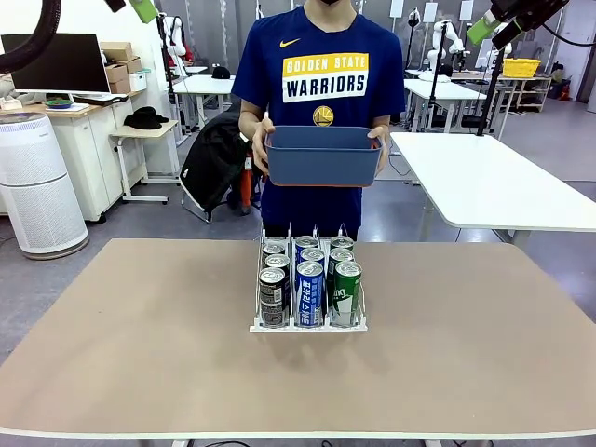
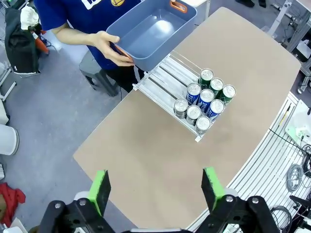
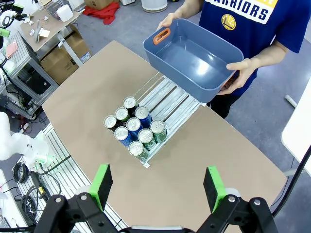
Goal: Fill the beverage cans into the dispenser.
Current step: Place the picked Ionic drink in the line of the Automatic Can Dispenser with the same cans.
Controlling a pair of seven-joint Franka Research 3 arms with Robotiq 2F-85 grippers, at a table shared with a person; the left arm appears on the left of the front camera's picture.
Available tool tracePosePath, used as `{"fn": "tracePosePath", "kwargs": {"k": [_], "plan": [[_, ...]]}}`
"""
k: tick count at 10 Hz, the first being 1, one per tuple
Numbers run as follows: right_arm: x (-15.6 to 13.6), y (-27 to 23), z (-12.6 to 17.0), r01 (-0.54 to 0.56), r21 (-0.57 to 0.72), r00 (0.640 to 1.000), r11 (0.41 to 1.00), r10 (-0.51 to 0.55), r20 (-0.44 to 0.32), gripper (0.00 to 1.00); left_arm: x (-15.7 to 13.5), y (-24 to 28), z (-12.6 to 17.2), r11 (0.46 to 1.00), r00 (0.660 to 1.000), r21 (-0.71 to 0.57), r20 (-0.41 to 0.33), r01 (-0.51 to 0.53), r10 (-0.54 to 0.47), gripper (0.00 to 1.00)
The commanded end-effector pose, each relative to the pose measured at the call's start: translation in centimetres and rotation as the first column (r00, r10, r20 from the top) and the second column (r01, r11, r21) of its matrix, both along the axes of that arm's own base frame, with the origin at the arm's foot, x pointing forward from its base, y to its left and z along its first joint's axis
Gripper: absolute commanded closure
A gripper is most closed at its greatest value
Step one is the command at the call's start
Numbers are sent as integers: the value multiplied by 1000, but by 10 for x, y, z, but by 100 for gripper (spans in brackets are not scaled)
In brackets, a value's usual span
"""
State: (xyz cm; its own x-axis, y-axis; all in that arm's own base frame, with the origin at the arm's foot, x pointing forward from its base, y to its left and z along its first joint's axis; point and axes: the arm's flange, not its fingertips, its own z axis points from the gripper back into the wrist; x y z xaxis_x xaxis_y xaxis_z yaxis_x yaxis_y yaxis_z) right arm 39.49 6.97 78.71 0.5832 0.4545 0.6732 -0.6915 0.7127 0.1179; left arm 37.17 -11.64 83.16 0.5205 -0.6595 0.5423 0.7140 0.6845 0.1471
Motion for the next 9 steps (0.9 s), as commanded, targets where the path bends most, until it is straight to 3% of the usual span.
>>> {"fn": "tracePosePath", "kwargs": {"k": [1, 3, 6, 9], "plan": [[-3, 0, -2, -6, 3, 1000, 1000, 6, -4, 0, 0, 0, 0, 1000, 1000, 0, 0, 0, 0, 0], [-3, 0, -2, -6, 3, 1000, 1000, 6, -4, 0, -1, -6, 10, 999, 999, -42, 50, 18, -16, 0], [-3, 0, -2, -6, 3, 1000, 1000, 6, -4, 0, -2, -11, 22, 999, 997, -29, 69, 28, -26, 0], [-3, 0, -2, -6, 3, 1000, 1000, 6, -4, 0, 3, -12, 21, 999, 999, -28, 30, 24, -23, 0]]}}
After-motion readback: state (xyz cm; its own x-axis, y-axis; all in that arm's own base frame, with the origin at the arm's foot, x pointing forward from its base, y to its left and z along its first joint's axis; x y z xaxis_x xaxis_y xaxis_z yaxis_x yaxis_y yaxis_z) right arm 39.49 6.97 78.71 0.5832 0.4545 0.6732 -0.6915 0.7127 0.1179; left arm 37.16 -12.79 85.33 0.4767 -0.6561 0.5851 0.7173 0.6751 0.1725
